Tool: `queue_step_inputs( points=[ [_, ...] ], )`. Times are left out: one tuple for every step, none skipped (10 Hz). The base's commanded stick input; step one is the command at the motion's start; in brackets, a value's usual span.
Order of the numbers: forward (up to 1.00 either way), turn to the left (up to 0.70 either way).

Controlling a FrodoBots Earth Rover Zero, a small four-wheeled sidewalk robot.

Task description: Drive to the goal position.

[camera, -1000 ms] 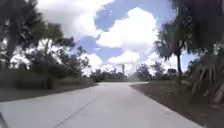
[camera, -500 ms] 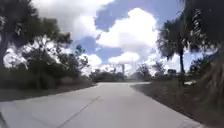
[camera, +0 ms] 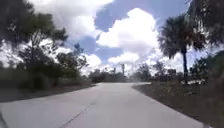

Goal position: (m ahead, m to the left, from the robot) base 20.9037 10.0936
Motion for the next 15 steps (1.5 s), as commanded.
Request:
queue_step_inputs(
  points=[
    [0.85, 0.0],
    [0.85, 0.0],
    [0.85, 0.0],
    [0.85, 0.0],
    [0.85, 0.0],
    [0.85, 0.0],
    [0.85, 0.0],
    [0.85, 0.0],
    [0.85, 0.0],
    [0.85, 0.0],
    [0.85, 0.0],
    [0.85, 0.0],
    [0.85, 0.0],
    [0.85, 0.0],
    [0.85, 0.0]
  ],
)
